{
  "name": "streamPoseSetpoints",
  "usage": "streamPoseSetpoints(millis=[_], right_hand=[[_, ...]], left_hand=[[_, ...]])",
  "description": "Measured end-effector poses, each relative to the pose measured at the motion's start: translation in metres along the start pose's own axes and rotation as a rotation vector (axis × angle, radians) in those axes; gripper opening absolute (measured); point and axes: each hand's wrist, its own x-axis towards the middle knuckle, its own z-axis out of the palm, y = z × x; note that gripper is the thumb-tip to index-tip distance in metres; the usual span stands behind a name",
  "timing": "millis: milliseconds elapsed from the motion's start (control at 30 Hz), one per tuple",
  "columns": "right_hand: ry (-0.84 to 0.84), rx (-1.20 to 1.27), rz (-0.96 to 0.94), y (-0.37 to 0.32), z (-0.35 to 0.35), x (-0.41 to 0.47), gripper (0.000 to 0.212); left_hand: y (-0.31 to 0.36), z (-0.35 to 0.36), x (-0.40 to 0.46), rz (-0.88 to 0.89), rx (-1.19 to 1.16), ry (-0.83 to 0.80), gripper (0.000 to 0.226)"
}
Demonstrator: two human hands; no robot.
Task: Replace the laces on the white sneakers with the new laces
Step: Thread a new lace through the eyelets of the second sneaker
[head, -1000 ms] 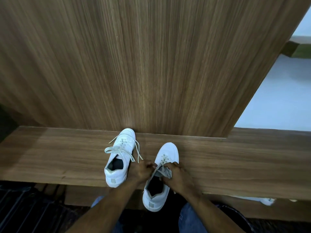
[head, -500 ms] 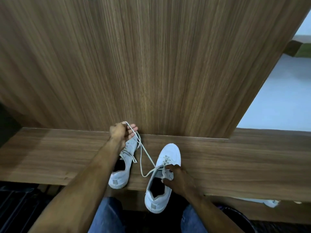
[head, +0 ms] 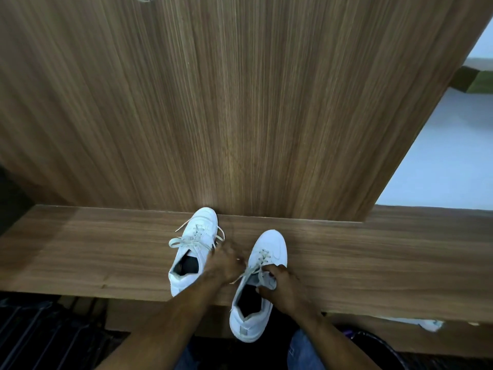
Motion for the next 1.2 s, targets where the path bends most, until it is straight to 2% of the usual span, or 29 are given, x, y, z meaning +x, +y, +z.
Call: streamPoseSetpoints(millis=[67, 267, 333, 433, 500, 567, 733, 767, 833, 867, 1067, 1133, 1200], right_hand=[[0.002, 0.009, -0.001, 0.002, 0.001, 0.0, 0.046], [-0.017, 0.021, 0.012, 0.0, 0.003, -0.001, 0.047], [-0.029, 0.034, 0.031, 0.0, 0.002, 0.001, 0.048], [-0.079, 0.039, 0.059, -0.001, 0.0, 0.003, 0.055], [-0.056, 0.066, 0.064, -0.006, -0.005, 0.008, 0.06], [0.032, 0.147, 0.043, -0.018, -0.014, 0.016, 0.055], [0.173, 0.451, -0.065, -0.07, -0.061, 0.036, 0.009], [0.19, 0.467, -0.061, -0.076, -0.068, 0.039, 0.008], [0.247, 0.471, -0.011, -0.075, -0.076, 0.045, 0.022], [0.275, 0.499, 0.035, -0.071, -0.078, 0.046, 0.022], [0.549, 0.73, 0.484, -0.006, -0.071, 0.034, 0.011], [0.491, 0.605, 0.44, -0.001, -0.066, 0.028, 0.004], [0.376, 0.447, 0.239, -0.008, -0.062, 0.027, 0.029]], left_hand=[[0.007, 0.006, -0.005, 0.007, -0.064, -0.169, 0.043], [0.008, 0.005, -0.009, -0.026, -0.177, -0.182, 0.024], [0.009, 0.0, -0.007, -0.066, -0.338, -0.21, 0.019], [0.019, -0.016, -0.008, -0.077, -0.582, -0.121, 0.016], [0.025, -0.033, 0.0, -0.076, -0.741, -0.08, 0.032], [0.032, -0.06, 0.004, -0.027, -0.837, -0.024, 0.041], [0.056, -0.121, 0.008, 0.203, -0.851, -0.057, 0.034], [0.056, -0.127, 0.009, 0.24, -0.856, -0.072, 0.033], [0.052, -0.133, 0.011, 0.282, -0.81, -0.083, 0.035], [0.047, -0.133, 0.012, 0.273, -0.778, -0.074, 0.037], [0.006, -0.112, 0.011, 0.144, -0.786, -0.063, 0.033], [0.0, -0.1, 0.008, 0.139, -0.78, -0.055, 0.027], [0.006, -0.091, 0.004, 0.154, -0.754, -0.07, 0.025]])
